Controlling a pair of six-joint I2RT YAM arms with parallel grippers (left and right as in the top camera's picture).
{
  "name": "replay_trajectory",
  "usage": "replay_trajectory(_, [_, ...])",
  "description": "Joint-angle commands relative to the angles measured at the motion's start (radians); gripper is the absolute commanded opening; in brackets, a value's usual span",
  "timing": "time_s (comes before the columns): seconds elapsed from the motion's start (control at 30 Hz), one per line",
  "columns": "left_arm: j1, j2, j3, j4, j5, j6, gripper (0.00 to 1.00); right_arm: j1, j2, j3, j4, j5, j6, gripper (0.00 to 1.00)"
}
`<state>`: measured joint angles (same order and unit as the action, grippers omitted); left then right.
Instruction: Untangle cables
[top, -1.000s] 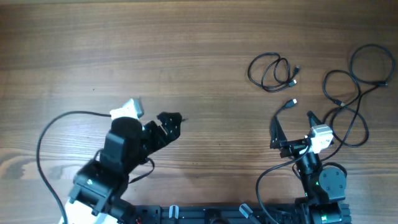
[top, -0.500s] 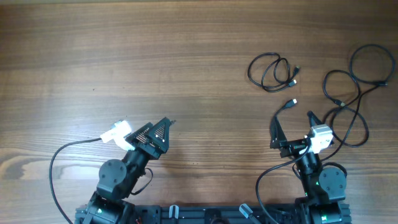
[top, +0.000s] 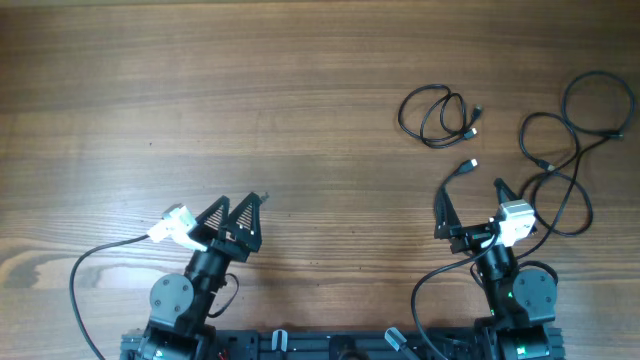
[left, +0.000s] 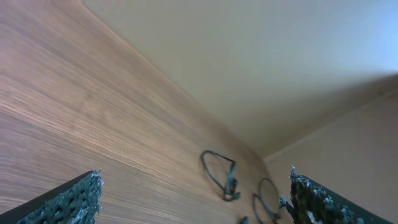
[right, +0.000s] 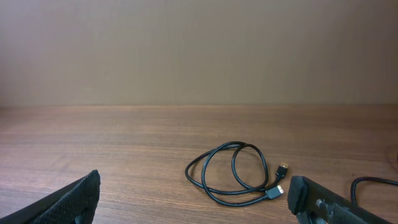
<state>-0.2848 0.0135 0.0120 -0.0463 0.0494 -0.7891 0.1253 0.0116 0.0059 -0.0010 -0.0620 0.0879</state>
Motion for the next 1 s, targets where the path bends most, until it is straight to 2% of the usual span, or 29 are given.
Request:
replay_trajectory(0.0, [0.045, -0.011, -0.006, -0.030, -0.006, 0.129, 1.00, 0.001, -0.007, -0.001, 0.002, 0.013, -0.009, 1.00])
replay_trajectory(0.13, [0.076, -0.011, -0.006, -0.029, 0.009, 0.362, 1.00, 0.001, -0.007, -0.001, 0.002, 0.013, -0.009, 1.00])
replay_trajectory(0.27, [0.104, -0.011, -0.006, -0.030, 0.009, 0.675, 1.00, 0.001, -0.007, -0.001, 0.002, 0.013, -0.009, 1.00])
replay_trajectory(0.33, [0.121, -0.011, -0.006, -0.030, 0.006, 0.758, 1.00, 0.001, -0.007, -0.001, 0.002, 0.013, -0.009, 1.00])
replay_trajectory(0.57, [0.204, -0.011, -0.006, -0.029, 0.001, 0.767, 1.00, 0.001, -0.007, -0.001, 0.002, 0.013, -0.009, 1.00])
replay_trajectory(0.97, [0.214, -0.011, -0.006, -0.029, 0.001, 0.766, 1.00, 0.001, -0.007, -0.001, 0.002, 0.013, -0.009, 1.00])
